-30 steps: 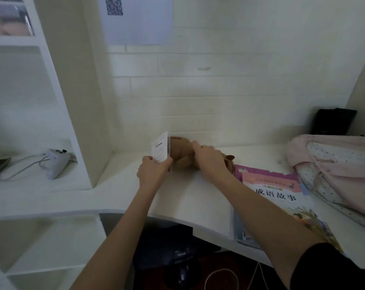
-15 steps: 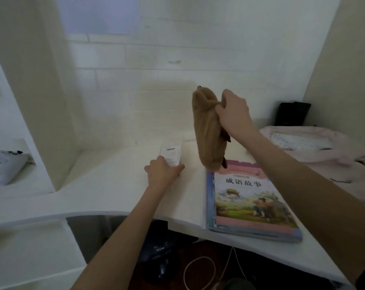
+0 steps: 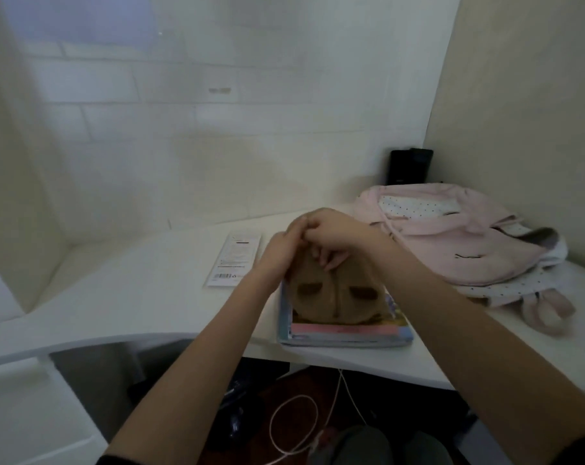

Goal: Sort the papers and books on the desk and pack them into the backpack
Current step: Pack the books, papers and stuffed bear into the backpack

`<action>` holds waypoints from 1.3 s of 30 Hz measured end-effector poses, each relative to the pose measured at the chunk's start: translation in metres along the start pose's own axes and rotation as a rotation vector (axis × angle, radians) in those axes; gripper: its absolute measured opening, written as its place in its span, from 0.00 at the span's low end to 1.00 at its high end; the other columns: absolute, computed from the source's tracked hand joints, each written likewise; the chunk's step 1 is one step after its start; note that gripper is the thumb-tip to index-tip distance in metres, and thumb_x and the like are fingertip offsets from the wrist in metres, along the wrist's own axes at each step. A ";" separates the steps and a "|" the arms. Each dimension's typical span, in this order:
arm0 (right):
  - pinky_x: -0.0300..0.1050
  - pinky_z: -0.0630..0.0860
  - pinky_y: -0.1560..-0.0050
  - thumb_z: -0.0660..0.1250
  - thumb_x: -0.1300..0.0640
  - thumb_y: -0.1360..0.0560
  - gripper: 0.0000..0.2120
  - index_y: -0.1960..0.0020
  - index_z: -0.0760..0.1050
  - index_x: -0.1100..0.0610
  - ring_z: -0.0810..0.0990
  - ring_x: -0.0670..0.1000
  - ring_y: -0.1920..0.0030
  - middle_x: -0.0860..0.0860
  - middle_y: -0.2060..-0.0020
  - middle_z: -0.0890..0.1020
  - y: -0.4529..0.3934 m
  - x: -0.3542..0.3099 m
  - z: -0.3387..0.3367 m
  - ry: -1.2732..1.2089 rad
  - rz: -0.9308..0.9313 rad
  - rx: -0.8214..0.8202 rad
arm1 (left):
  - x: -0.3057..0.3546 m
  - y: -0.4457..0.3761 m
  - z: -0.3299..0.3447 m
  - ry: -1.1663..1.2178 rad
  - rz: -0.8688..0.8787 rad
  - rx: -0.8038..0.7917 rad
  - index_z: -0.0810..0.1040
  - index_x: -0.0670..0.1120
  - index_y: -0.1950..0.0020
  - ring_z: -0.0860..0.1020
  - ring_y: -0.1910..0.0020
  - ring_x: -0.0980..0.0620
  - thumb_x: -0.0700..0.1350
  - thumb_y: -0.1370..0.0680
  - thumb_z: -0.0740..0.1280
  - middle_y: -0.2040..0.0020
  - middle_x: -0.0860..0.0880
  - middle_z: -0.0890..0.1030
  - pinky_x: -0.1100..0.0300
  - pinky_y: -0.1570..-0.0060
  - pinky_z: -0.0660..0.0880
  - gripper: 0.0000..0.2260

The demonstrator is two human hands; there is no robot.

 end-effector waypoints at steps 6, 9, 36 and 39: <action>0.40 0.74 0.64 0.59 0.47 0.20 0.19 0.40 0.73 0.61 0.76 0.50 0.63 0.59 0.50 0.81 0.017 0.083 -0.048 -0.232 0.138 0.336 | -0.034 -0.005 -0.024 -0.074 -0.064 -0.055 0.69 0.43 0.29 0.73 0.35 0.48 0.67 0.34 0.70 0.32 0.47 0.74 0.53 0.34 0.68 0.41; 0.45 0.72 0.43 0.60 0.32 0.27 0.34 0.30 0.68 0.55 0.76 0.54 0.43 0.56 0.34 0.74 0.023 0.105 -0.011 -0.426 0.176 0.130 | -0.039 -0.002 0.000 -0.045 -0.055 -0.105 0.67 0.46 0.28 0.79 0.43 0.50 0.63 0.35 0.75 0.38 0.47 0.78 0.56 0.45 0.78 0.41; 0.57 0.74 0.38 0.78 0.35 0.44 0.55 0.26 0.56 0.49 0.75 0.57 0.37 0.57 0.33 0.72 0.008 0.143 -0.007 -1.077 0.114 0.156 | -0.023 -0.002 0.001 0.223 0.053 -0.009 0.69 0.45 0.35 0.80 0.50 0.51 0.41 0.28 0.73 0.44 0.46 0.79 0.60 0.55 0.78 0.23; 0.47 0.79 0.57 0.68 0.44 0.28 0.21 0.41 0.72 0.56 0.82 0.53 0.53 0.56 0.51 0.82 0.019 0.134 -0.013 -1.100 0.065 0.136 | 0.004 -0.003 0.001 0.178 0.216 -0.044 0.69 0.46 0.34 0.80 0.47 0.48 0.39 0.32 0.76 0.42 0.45 0.78 0.56 0.52 0.80 0.28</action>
Point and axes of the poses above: each hand's wrist, its own y-axis away from the middle knuckle, its own z-axis out of the palm, x = y × z, the point moved 5 cm from there along -y, towards the middle knuckle
